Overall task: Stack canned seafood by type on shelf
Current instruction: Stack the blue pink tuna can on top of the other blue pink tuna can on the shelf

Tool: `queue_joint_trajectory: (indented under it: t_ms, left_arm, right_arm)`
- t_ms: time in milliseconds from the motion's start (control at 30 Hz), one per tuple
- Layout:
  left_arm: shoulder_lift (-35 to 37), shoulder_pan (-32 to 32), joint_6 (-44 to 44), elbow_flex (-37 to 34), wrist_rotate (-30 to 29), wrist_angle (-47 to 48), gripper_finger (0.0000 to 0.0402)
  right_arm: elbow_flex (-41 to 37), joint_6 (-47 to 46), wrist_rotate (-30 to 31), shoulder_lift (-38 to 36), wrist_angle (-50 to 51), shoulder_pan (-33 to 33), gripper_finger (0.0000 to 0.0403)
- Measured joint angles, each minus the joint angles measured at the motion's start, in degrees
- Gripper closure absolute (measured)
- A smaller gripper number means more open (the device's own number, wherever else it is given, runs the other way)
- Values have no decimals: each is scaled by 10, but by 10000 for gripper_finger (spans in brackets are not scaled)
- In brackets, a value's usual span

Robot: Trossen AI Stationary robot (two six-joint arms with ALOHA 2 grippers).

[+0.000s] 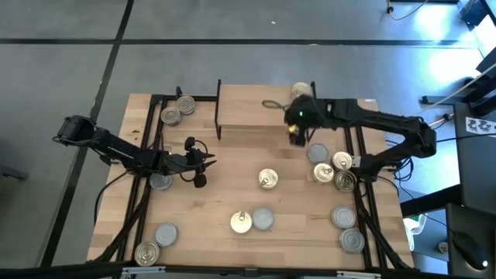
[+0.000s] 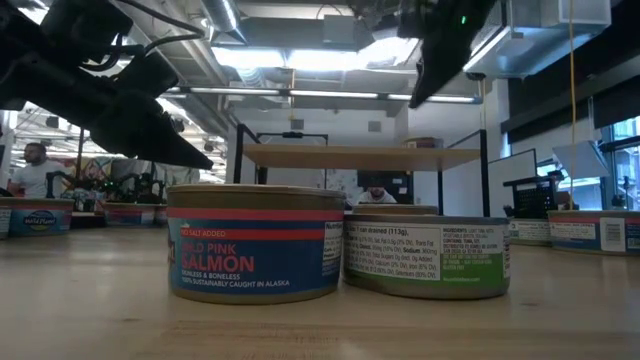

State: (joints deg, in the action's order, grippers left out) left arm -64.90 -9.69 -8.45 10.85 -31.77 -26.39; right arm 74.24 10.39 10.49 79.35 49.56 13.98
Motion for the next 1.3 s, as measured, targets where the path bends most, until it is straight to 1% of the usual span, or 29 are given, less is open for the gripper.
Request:
queue_joint_trajectory:
  t_ms: [67, 133, 233, 367, 467, 567, 733, 900, 1033, 1167, 1233, 1300]
  left_arm:
    - [0, 0, -7, 0, 0, 0, 302]
    - [0, -1, -22, 0, 5, 0, 302]
    - [0, -1, -42, 0, 27, 0, 302]
    - [-4, -1, -63, 2, 58, -11, 302]
    - [-24, -1, -64, 24, 83, -21, 302]
    - [-65, -1, -53, 68, 104, -21, 302]
    - [-166, 0, 6, 175, 139, -6, 302]
    - [-275, 11, 51, 288, 176, 25, 302]
    - [-350, 22, 41, 381, 182, 62, 302]
    - [-393, 31, 52, 460, 195, 140, 302]
    - [-409, 36, 68, 480, 210, 158, 302]
    - [-418, 43, 98, 486, 243, 157, 302]
  right_arm:
    - [-3, -38, -31, 1, -6, -37, 6]
    - [-22, -64, -36, 3, -31, -75, 6]
    - [-69, -79, -35, 4, -87, -129, 6]
    - [-138, -105, -12, 4, -172, -187, 6]
    - [-186, -121, 25, 4, -229, -219, 6]
    - [-232, -138, 52, 4, -273, -241, 6]
    - [-287, -181, 61, 5, -314, -262, 6]
    - [-315, -218, 70, 5, -315, -291, 6]
    - [-317, -222, 77, 5, -308, -319, 6]
    - [-317, -221, 110, 5, -295, -346, 6]
    - [-317, -220, 121, 5, -290, -355, 6]
    - [-317, -221, 127, 5, -290, -362, 6]
